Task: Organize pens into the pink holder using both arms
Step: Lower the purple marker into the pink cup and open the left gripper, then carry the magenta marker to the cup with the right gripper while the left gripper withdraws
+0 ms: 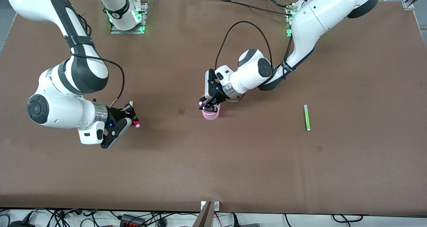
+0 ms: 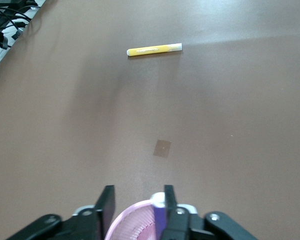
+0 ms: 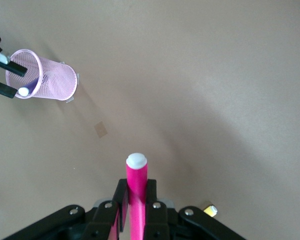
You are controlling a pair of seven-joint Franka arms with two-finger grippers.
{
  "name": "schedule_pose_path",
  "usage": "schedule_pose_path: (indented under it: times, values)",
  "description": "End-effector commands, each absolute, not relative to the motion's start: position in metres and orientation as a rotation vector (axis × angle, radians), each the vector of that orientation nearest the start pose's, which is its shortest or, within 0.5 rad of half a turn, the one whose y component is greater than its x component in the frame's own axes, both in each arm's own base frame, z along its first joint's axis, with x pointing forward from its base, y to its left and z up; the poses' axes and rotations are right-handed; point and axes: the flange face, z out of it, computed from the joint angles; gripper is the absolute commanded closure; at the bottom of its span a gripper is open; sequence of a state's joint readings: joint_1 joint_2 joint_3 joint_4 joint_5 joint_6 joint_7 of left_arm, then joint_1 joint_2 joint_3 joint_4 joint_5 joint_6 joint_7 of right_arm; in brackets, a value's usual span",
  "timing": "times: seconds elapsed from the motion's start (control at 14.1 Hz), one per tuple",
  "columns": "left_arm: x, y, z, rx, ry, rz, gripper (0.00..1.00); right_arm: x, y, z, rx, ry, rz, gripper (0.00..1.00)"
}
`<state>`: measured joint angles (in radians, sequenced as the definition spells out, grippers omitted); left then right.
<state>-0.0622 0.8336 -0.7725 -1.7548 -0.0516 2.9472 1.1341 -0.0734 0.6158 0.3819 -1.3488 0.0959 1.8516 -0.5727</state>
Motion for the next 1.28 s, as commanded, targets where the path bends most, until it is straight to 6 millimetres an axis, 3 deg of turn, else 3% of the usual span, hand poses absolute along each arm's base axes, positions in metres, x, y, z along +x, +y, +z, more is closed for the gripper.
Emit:
schedule_pose_path:
  times: [0.0, 0.14, 0.43, 0.64, 0.93, 1.0, 1.21]
  values:
    - [0.542, -0.447, 0.265, -2.360, 2.399, -1.118, 0.00, 0.691, 0.175, 0.387, -2.573, -1.112, 0.018, 1.00]
    - [0.545, -0.444, 0.288, -2.422, 2.408, -1.148, 0.00, 0.690, 0.180, 0.388, -2.564, -1.123, 0.016, 1.00]
    - [0.574, -0.392, 0.322, -2.598, 2.454, -1.012, 0.00, 0.687, 0.207, 0.396, -2.536, -1.146, -0.043, 1.00]
    - [0.605, -0.328, 0.338, -2.787, 2.449, -0.740, 0.00, 0.674, 0.258, 0.411, -2.455, -1.216, -0.118, 1.00]
    - [0.649, -0.244, 0.360, -2.827, 2.468, -0.264, 0.00, 0.649, 0.335, 0.429, -2.350, -1.368, -0.244, 1.00]
    - [0.650, -0.234, 0.364, -2.849, 2.427, -0.131, 0.00, 0.639, 0.361, 0.434, -2.313, -1.425, -0.295, 1.00]
    - [0.654, -0.212, 0.374, -2.926, 2.094, 0.146, 0.00, 0.626, 0.402, 0.444, -2.243, -1.507, -0.453, 1.00]
